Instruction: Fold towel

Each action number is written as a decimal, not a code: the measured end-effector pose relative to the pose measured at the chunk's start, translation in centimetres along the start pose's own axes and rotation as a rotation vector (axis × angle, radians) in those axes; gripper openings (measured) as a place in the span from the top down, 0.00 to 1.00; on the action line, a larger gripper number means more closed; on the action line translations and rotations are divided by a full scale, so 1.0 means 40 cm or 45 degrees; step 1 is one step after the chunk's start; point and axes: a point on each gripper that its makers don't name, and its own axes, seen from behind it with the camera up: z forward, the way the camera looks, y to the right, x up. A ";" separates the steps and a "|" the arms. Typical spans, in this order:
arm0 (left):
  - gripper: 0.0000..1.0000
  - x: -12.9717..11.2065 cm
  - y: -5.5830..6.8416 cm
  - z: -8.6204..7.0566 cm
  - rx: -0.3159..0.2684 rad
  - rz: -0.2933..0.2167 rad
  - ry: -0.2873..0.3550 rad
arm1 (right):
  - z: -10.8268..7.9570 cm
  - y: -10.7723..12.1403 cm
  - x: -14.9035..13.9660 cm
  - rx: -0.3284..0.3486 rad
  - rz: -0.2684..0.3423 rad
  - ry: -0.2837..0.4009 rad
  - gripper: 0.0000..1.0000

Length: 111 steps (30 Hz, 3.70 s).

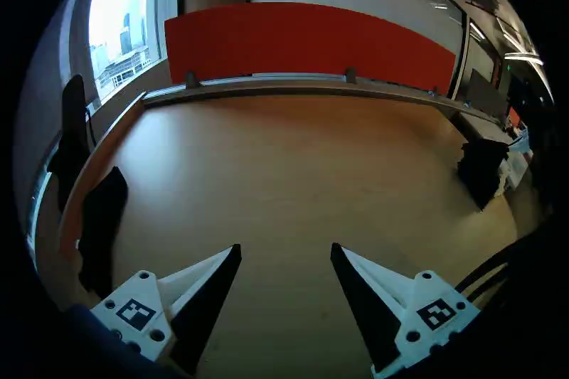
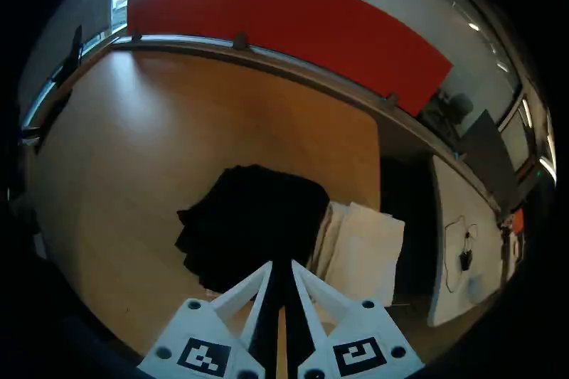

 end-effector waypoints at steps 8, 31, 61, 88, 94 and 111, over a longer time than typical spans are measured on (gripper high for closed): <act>0.06 -0.001 -0.001 -0.005 0.005 0.001 0.001 | 0.027 0.017 -0.071 -0.017 0.039 -0.073 0.96; 0.06 -0.020 -0.007 -0.022 0.024 0.009 -0.010 | 0.108 0.025 -0.222 -0.046 0.153 -0.236 0.96; 0.06 -0.023 -0.004 -0.022 0.019 0.006 -0.014 | 0.116 0.035 -0.258 -0.117 0.234 -0.220 0.03; 0.06 0.005 0.001 -0.017 -0.006 0.005 0.019 | 0.078 -0.053 -0.113 -0.111 0.433 0.068 0.00; 0.06 0.014 0.001 -0.016 -0.011 0.001 0.028 | 0.053 -0.072 -0.073 -0.134 0.455 0.164 0.00; 0.06 0.066 0.000 -0.017 -0.021 -0.008 0.094 | -0.029 -0.119 0.092 -0.164 0.506 0.551 0.00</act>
